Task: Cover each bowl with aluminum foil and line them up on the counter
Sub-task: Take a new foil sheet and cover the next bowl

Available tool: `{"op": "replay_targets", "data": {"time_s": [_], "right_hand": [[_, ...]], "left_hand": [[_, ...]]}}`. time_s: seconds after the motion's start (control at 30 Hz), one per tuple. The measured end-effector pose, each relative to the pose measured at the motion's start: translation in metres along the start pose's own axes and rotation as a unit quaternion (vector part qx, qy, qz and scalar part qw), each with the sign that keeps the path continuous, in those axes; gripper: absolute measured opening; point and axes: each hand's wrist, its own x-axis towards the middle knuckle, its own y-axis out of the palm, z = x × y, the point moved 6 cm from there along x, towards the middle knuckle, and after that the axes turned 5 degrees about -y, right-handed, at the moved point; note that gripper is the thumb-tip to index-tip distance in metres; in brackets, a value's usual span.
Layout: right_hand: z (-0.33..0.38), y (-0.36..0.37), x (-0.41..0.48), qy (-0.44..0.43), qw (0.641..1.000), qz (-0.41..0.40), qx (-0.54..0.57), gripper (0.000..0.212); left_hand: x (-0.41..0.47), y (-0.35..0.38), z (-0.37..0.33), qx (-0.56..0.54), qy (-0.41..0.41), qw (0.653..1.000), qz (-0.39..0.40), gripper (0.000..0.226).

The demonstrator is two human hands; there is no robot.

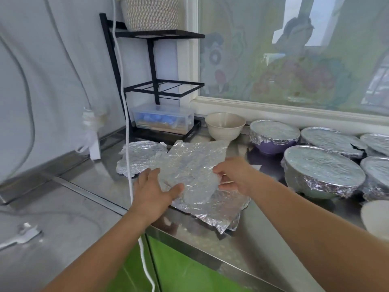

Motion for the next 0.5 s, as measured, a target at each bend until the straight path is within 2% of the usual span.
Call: {"op": "replay_targets", "data": {"time_s": [0.07, 0.17, 0.23, 0.37, 0.5], "right_hand": [[0.007, -0.012, -0.013, -0.013, 0.999, 0.007, 0.048, 0.006], [0.016, -0.039, -0.036, -0.031, 0.994, 0.011, 0.103, 0.016], [0.019, -0.062, -0.055, -0.042, 0.991, 0.000, 0.128, 0.020], [0.017, -0.111, -0.094, -0.058, 0.986, -0.033, 0.153, 0.043], [0.012, -0.145, -0.125, -0.068, 0.984, -0.068, 0.151, 0.020]], "left_hand": [[0.002, -0.015, -0.007, -0.047, -0.004, 0.998, -0.040, 0.084], [0.000, -0.031, -0.024, -0.104, -0.018, 0.993, -0.052, 0.078], [-0.005, -0.034, -0.040, -0.162, -0.028, 0.986, -0.029, 0.078], [-0.031, -0.026, -0.084, -0.245, -0.010, 0.968, 0.051, 0.074], [-0.061, -0.014, -0.122, -0.298, -0.010, 0.951, 0.086, 0.057]]}}
